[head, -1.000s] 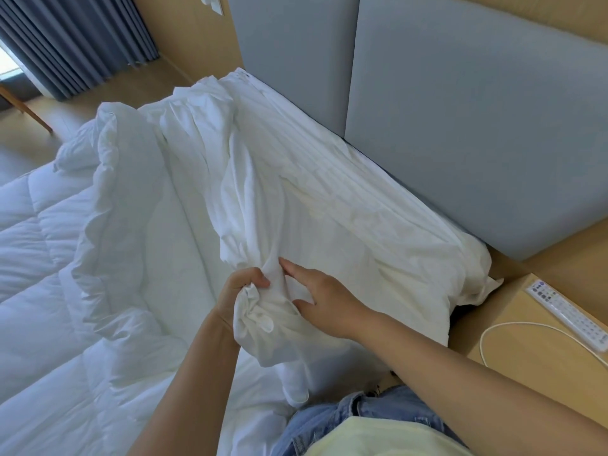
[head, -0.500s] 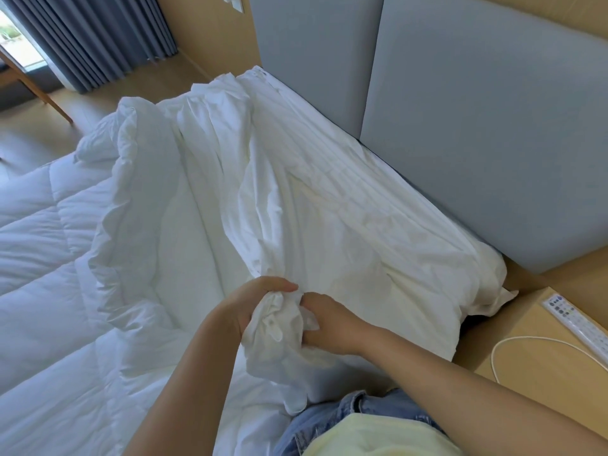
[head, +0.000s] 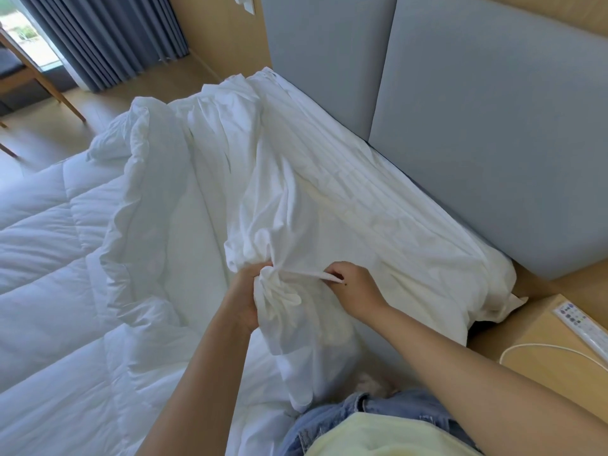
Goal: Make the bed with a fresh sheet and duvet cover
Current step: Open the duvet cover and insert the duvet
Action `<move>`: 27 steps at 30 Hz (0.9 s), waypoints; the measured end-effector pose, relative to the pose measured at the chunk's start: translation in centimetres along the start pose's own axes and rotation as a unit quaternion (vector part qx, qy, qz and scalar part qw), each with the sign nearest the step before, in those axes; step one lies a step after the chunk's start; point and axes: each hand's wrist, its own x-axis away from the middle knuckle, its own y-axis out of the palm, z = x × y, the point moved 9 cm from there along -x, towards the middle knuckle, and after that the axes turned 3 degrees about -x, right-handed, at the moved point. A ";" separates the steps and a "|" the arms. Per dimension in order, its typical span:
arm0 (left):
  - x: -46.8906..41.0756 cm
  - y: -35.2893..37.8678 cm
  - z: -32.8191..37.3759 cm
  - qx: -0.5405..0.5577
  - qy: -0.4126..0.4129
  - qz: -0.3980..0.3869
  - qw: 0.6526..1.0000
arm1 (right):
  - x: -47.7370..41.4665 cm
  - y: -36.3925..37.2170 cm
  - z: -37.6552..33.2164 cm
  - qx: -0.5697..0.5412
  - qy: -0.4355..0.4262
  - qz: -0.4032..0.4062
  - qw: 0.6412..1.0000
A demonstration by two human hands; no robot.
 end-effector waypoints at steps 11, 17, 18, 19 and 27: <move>0.9 2.9 -1.2 -0.036 -0.075 -0.033 0.996 | 5.0 1.9 -13.3 0.107 -0.258 0.039 0.959; 0.4 0.4 0.6 -0.176 -0.042 0.055 0.982 | 5.0 0.9 -7.9 -0.151 -0.135 -0.030 0.979; 0.4 0.3 0.9 -0.166 -0.033 0.063 0.984 | 4.2 -0.4 -5.8 -0.170 -0.084 0.023 0.982; 0.3 0.3 0.9 -0.150 -0.029 0.069 0.986 | 3.5 -1.4 -4.1 -0.138 -0.052 0.066 0.987; 1.5 1.6 -1.0 -0.111 -0.091 -0.009 0.990 | 1.1 1.6 1.2 0.032 0.038 -0.098 0.994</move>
